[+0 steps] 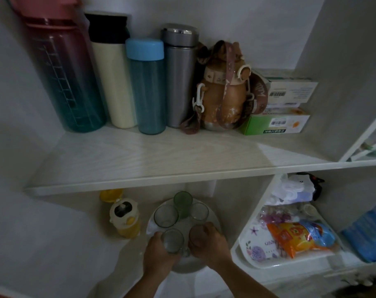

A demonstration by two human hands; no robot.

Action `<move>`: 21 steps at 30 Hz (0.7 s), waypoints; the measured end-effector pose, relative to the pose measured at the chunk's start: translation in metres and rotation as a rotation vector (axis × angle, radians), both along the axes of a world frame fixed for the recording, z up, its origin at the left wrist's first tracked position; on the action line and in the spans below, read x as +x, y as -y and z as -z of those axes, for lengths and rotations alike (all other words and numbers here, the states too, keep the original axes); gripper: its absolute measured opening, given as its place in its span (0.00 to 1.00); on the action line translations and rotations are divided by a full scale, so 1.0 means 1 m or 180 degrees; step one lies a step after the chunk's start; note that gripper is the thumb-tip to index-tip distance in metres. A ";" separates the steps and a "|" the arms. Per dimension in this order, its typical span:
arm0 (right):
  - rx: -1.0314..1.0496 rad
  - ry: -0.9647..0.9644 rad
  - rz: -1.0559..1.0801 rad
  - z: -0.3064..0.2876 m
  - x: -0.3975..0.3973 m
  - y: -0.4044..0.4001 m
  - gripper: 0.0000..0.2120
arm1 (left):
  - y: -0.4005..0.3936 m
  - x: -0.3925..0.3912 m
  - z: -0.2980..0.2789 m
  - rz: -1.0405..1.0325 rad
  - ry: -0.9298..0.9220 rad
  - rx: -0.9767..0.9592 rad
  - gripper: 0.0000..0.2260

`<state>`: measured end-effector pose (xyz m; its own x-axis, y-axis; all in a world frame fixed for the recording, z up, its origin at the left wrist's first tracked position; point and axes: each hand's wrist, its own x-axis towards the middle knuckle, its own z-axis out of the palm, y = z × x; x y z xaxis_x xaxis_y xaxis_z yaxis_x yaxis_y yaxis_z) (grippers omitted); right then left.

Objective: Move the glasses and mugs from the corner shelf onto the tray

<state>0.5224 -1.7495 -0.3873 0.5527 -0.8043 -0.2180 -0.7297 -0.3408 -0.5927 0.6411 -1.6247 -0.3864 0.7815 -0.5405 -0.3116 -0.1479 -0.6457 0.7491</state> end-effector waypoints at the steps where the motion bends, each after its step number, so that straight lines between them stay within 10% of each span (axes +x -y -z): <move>1: -0.0071 -0.0084 -0.0050 -0.002 0.000 0.000 0.28 | 0.000 0.000 0.000 0.0017 -0.0010 0.0007 0.30; 7: 0.0286 -0.0075 -0.0009 -0.018 -0.010 -0.002 0.47 | -0.006 0.003 -0.009 0.0146 0.0076 0.0212 0.14; 11: 0.0186 -0.0065 -0.0255 -0.044 -0.025 -0.007 0.47 | -0.018 0.006 -0.028 0.0403 0.0271 0.0550 0.21; 21: -0.0474 -0.0449 -0.0909 -0.143 -0.063 -0.067 0.18 | -0.089 -0.003 -0.145 0.1571 0.1446 0.0407 0.15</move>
